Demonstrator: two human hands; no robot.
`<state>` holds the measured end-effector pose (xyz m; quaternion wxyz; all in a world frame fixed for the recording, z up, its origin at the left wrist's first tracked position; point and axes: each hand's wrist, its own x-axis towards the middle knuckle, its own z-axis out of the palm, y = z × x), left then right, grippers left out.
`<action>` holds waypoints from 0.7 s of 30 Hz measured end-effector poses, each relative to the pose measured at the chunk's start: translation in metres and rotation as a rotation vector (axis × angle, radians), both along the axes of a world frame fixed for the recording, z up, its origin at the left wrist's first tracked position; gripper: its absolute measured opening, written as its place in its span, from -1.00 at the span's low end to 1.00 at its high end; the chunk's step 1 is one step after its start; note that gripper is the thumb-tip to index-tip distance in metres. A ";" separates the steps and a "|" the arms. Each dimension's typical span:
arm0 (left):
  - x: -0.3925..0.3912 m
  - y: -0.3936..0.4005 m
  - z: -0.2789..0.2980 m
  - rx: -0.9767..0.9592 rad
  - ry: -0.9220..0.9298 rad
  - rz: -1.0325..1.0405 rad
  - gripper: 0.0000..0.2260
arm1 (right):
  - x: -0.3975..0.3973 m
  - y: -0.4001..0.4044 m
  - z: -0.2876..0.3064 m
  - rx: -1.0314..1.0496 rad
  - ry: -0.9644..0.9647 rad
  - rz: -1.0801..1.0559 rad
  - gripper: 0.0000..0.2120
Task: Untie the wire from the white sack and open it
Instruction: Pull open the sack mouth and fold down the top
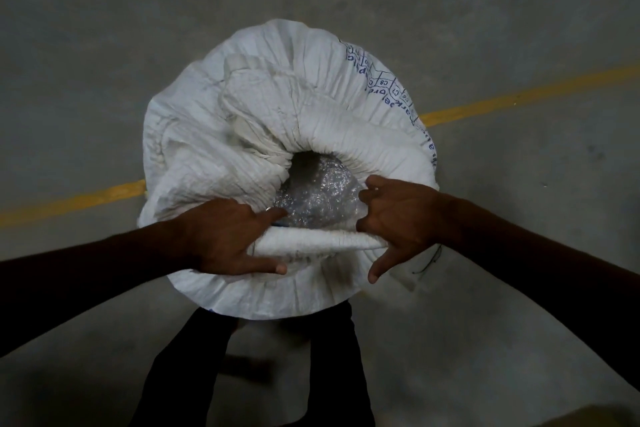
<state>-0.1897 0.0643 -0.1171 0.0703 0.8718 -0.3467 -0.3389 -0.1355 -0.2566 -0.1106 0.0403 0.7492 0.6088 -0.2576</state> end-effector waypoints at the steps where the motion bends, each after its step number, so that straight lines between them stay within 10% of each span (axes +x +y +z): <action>1: -0.003 -0.002 0.001 0.034 0.022 0.035 0.00 | -0.001 0.001 0.000 -0.058 0.003 0.016 -0.13; 13: -0.019 0.017 0.015 0.039 -0.298 0.348 0.21 | 0.007 0.002 0.021 -0.241 0.085 -0.437 0.19; 21: -0.030 0.019 0.030 0.005 0.135 0.904 0.48 | 0.007 -0.005 0.021 -0.037 0.135 -0.817 0.37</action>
